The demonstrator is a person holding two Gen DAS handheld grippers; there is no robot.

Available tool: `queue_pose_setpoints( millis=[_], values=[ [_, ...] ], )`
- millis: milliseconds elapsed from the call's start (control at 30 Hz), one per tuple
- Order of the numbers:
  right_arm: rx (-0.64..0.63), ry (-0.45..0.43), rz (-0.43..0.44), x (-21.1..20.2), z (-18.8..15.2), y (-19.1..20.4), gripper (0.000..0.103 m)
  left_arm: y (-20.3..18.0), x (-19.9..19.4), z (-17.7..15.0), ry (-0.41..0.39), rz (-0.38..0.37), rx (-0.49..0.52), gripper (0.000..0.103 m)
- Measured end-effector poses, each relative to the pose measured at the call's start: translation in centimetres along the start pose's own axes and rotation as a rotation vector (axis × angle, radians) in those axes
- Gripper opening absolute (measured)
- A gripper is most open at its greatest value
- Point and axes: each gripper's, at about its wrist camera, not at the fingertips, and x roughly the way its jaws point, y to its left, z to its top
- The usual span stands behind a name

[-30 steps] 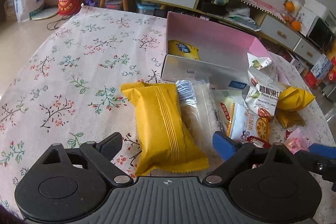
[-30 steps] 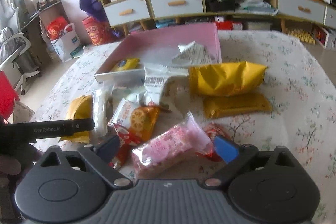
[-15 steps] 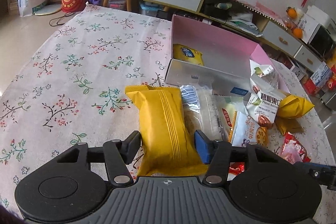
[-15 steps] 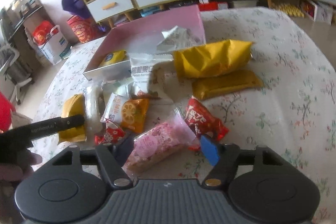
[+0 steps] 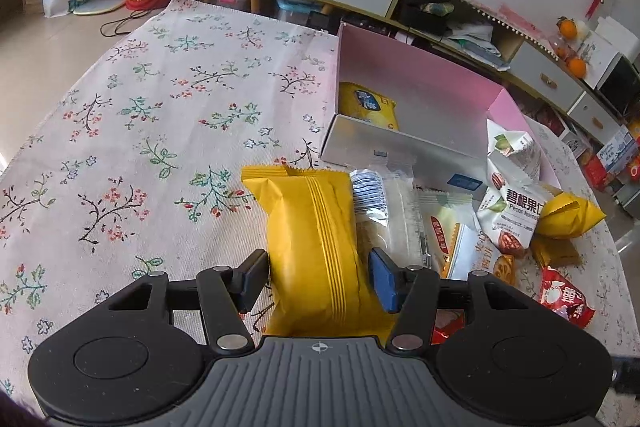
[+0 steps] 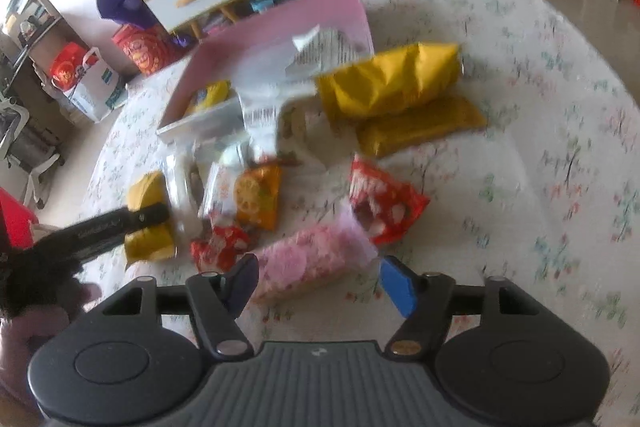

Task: Organize snacks
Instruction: 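Grasp the large yellow packet with the left tool while the right grasps the pink bag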

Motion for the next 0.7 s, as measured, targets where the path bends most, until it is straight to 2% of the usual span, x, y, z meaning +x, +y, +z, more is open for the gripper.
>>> queue_pose_setpoints(
  millis=[133, 233, 567, 700],
  values=[
    [0.010, 0.021, 0.023, 0.5, -0.2, 0.0, 0.057, -0.1, 0.2, 0.1, 0.003, 0.018, 0.013, 0.052],
    [0.004, -0.003, 0.054, 0.8, 0.0, 0.3, 0.057, -0.1, 0.3, 0.1, 0.010, 0.034, 0.026, 0.051],
    [-0.039, -0.043, 0.004, 3.1, 0.8, 1.7, 0.059, -0.5, 0.7, -0.1, 0.004, 0.066, 0.076, 0.049],
    [-0.092, -0.062, -0.026, 3.5, 0.8, 2.5, 0.050, -0.9, 0.6, -0.4, -0.004, 0.085, 0.102, 0.047]
  ],
)
